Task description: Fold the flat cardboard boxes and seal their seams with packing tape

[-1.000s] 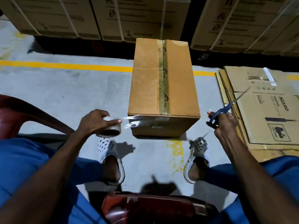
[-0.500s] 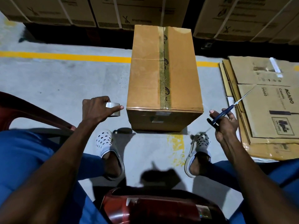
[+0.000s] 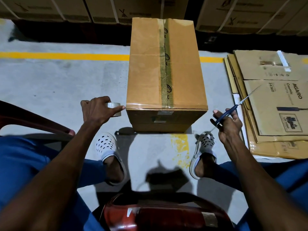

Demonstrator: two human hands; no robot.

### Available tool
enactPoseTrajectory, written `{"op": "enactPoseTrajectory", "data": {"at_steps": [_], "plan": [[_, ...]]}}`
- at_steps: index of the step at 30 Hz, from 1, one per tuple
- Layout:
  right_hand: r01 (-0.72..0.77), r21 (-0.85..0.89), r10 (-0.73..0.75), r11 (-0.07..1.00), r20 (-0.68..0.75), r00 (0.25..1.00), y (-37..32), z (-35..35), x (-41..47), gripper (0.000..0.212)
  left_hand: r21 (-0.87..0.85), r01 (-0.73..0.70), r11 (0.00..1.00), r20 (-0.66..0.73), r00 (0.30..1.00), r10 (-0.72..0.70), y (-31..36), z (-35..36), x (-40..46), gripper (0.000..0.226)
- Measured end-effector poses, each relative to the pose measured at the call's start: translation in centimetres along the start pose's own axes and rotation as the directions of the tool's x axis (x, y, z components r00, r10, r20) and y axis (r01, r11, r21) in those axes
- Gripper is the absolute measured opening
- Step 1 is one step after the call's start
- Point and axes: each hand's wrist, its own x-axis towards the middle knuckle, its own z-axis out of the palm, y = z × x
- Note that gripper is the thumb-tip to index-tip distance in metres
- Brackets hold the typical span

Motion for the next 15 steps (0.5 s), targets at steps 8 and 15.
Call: {"op": "enactPoseTrajectory", "data": {"at_steps": [8,15], "plan": [[-0.027,-0.010,0.027,1.000,-0.019,0.999,0.6,1.0,0.9,0.045,-0.014,0.024,1.000,0.017,1.000,-0.023,0.2,0.2,0.4,0.057],[-0.105,-0.021,0.106,0.994,0.025,0.994,0.9,1.8,2.2,0.045,0.012,0.003,1.000,0.002,1.000,-0.003,-0.3,0.9,1.0,0.063]]}}
